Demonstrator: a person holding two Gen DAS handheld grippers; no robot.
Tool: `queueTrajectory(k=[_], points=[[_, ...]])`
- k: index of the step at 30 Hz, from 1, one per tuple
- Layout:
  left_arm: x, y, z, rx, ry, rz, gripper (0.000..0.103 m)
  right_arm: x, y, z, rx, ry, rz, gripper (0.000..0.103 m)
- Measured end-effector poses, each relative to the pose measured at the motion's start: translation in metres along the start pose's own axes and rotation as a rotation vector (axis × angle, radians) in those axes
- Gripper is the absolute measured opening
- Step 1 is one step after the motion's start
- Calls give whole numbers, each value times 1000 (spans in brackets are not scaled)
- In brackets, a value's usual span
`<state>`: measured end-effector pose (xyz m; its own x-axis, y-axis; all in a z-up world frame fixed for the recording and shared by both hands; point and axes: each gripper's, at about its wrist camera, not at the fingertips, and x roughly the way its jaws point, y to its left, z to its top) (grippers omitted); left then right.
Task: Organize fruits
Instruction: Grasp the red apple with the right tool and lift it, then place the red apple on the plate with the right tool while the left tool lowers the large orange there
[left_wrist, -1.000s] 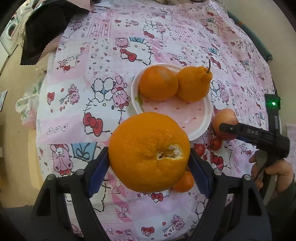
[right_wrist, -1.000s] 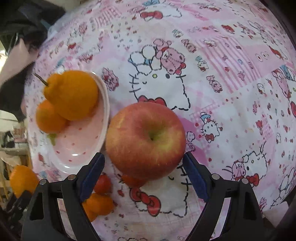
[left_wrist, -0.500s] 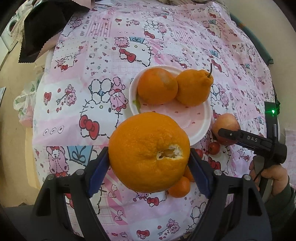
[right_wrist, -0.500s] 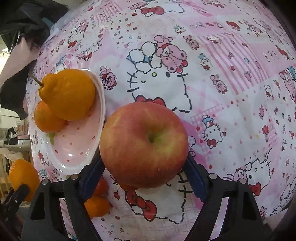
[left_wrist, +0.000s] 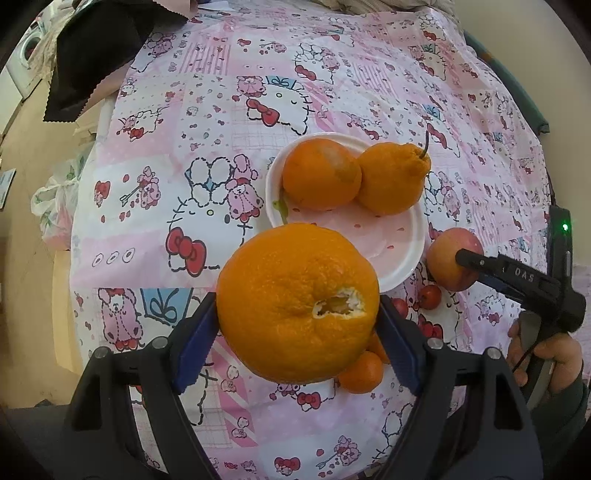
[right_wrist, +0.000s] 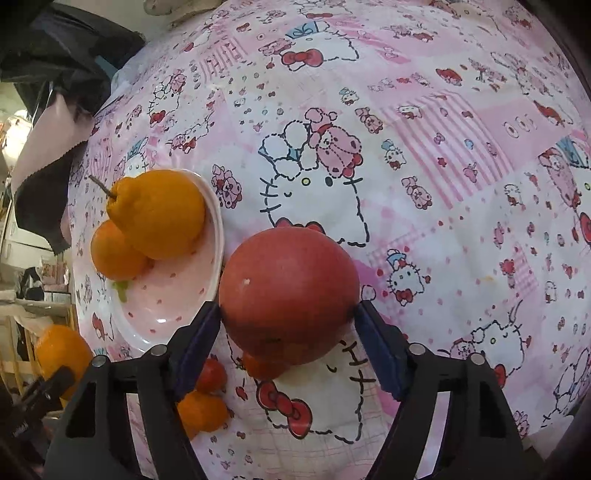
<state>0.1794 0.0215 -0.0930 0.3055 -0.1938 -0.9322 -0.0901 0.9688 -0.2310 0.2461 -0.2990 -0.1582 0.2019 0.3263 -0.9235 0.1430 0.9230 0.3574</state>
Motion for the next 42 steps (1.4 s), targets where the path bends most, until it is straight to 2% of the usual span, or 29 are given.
queueTrajectory(k=[4,7,15,19,23,28,32,35,42], points=[[1,3,0,-4,-1,15,79,19,4,2,20,49,21,87],[4,6,1,-9,4,23,79,26,10,4,-9,47,-1,89],[11,7,5,-15,9,25,79,17,5,5,-6,6,23,88],[10,1,5,1,-4,20,79,2,-4,8,35,-41,67,88],[9,-4,3,28,-16,23,79,-11,-10,8,95,-66,160,88],[16,-5,5,32,-30,34,79,-24,9,4,58,-81,244,88],[23,-17,12,82,-38,54,79,-20,35,0,-14,-62,288,88],[26,-28,16,129,-56,66,79,-12,50,0,-56,-43,293,88],[55,-42,28,176,-14,53,79,11,63,2,-80,13,282,88]])
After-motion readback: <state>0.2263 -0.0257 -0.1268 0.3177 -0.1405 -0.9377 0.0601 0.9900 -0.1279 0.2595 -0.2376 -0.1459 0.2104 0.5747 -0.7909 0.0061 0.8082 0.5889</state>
